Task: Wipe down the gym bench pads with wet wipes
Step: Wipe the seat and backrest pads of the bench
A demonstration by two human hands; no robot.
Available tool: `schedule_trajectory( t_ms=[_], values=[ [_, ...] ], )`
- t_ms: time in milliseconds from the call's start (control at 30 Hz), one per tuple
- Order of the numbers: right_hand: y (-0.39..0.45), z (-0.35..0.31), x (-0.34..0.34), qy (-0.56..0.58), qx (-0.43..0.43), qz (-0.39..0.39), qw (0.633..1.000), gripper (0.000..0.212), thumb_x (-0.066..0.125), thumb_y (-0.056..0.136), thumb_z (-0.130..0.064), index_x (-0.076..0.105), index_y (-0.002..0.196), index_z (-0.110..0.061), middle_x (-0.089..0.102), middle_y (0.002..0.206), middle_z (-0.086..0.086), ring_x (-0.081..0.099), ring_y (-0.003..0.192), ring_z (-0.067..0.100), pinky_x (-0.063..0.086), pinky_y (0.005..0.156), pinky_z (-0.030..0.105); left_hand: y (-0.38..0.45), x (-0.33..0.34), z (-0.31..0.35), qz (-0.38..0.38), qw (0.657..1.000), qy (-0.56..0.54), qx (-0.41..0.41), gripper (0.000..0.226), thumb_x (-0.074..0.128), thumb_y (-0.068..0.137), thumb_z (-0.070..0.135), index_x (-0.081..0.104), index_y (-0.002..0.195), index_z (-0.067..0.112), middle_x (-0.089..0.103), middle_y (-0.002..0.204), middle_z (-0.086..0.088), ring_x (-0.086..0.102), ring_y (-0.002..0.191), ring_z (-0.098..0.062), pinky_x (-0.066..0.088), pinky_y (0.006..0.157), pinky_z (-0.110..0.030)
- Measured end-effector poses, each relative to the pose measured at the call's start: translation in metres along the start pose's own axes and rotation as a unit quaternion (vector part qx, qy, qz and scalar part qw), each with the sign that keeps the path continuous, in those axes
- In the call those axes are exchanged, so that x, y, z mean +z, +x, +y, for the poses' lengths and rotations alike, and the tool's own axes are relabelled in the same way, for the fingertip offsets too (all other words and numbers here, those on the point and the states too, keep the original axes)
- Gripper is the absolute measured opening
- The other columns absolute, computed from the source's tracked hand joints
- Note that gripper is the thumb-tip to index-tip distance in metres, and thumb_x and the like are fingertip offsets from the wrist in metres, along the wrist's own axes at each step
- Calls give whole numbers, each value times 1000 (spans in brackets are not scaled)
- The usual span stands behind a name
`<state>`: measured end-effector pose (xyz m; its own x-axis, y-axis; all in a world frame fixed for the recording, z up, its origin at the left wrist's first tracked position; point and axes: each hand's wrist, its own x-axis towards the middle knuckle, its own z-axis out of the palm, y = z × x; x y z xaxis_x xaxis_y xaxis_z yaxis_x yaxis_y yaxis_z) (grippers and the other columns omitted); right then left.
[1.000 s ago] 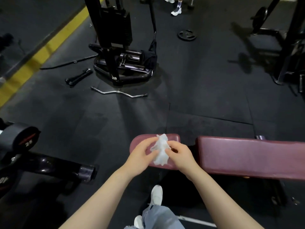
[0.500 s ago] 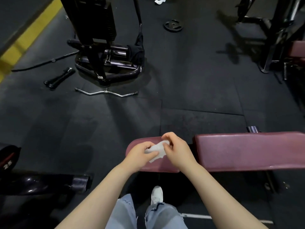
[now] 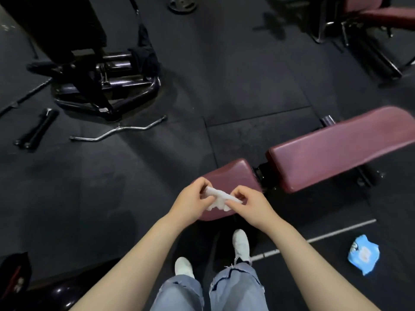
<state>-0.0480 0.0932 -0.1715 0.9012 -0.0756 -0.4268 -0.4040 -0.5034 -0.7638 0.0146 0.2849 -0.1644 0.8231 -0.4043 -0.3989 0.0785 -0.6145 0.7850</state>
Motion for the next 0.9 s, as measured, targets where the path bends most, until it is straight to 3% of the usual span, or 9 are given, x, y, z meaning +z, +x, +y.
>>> schedule_trajectory(
  t_ms=[167, 267, 333, 400, 500, 600, 700, 800, 900],
  values=[
    [-1, 11, 31, 134, 79, 54, 986, 12, 63, 86, -10, 53, 80, -8, 57, 73, -2, 49, 68, 9, 41, 62, 20, 10, 9, -38, 32, 999, -9, -28, 11, 60, 92, 19, 56, 98, 28, 64, 96, 14, 60, 89, -4, 43, 72, -14],
    [8, 30, 41, 154, 110, 92, 978, 13, 54, 89, -7, 45, 83, -15, 45, 75, -6, 39, 66, 10, 34, 51, 12, 20, 21, -64, 26, 997, 0, -67, 19, 55, 94, 21, 58, 112, 28, 60, 118, 11, 58, 108, -6, 46, 93, -26],
    [20, 48, 47, 176, 132, 119, 968, 8, 53, 93, -10, 53, 98, -17, 55, 86, -8, 51, 73, 8, 39, 55, 7, 28, 31, -82, 10, 997, 11, -82, 24, 54, 95, 22, 57, 119, 27, 57, 126, 9, 55, 114, -6, 44, 96, -27],
    [38, 73, 53, 187, 148, 122, 963, 23, 51, 96, -16, 57, 117, -24, 63, 106, -11, 60, 95, 3, 46, 72, 10, 38, 44, -102, -4, 996, 27, -88, 28, 53, 96, 24, 56, 124, 26, 54, 131, 9, 51, 119, -7, 40, 95, -24],
    [72, 118, 62, 171, 141, 124, 967, 29, 46, 101, -19, 62, 125, -21, 66, 115, -8, 62, 109, 10, 48, 88, 22, 62, 69, -139, -9, 994, 47, -98, 33, 52, 98, 27, 52, 132, 27, 50, 136, 10, 48, 125, -10, 39, 98, -26],
    [120, 164, 67, 112, 114, 157, 975, 29, 45, 102, -20, 64, 125, -19, 67, 114, -2, 62, 108, 16, 46, 83, 25, 93, 97, -181, 3, 995, 36, -96, 38, 52, 99, 28, 49, 137, 28, 46, 143, 11, 42, 132, -12, 39, 108, -32],
    [179, 204, 64, 25, 91, 239, 966, 31, 43, 102, -19, 62, 127, -17, 67, 118, 7, 60, 109, 26, 41, 82, 26, 125, 121, -222, 38, 995, 31, -82, 40, 51, 100, 27, 47, 139, 27, 44, 146, 10, 36, 138, -11, 34, 114, -34],
    [233, 233, 56, -19, 61, 358, 932, 35, 40, 101, -13, 58, 131, -12, 65, 123, 13, 59, 112, 30, 36, 79, 23, 152, 140, -260, 78, 995, 14, -58, 38, 47, 102, 24, 48, 139, 28, 45, 145, 13, 35, 139, -8, 30, 113, -29],
    [279, 255, 57, -49, 42, 417, 907, 40, 39, 99, -11, 54, 136, -11, 63, 127, 15, 58, 116, 33, 42, 90, 31, 170, 155, -294, 122, 991, -33, -34, 36, 45, 103, 22, 51, 137, 30, 46, 140, 17, 37, 134, -2, 29, 110, -25]
  ],
)
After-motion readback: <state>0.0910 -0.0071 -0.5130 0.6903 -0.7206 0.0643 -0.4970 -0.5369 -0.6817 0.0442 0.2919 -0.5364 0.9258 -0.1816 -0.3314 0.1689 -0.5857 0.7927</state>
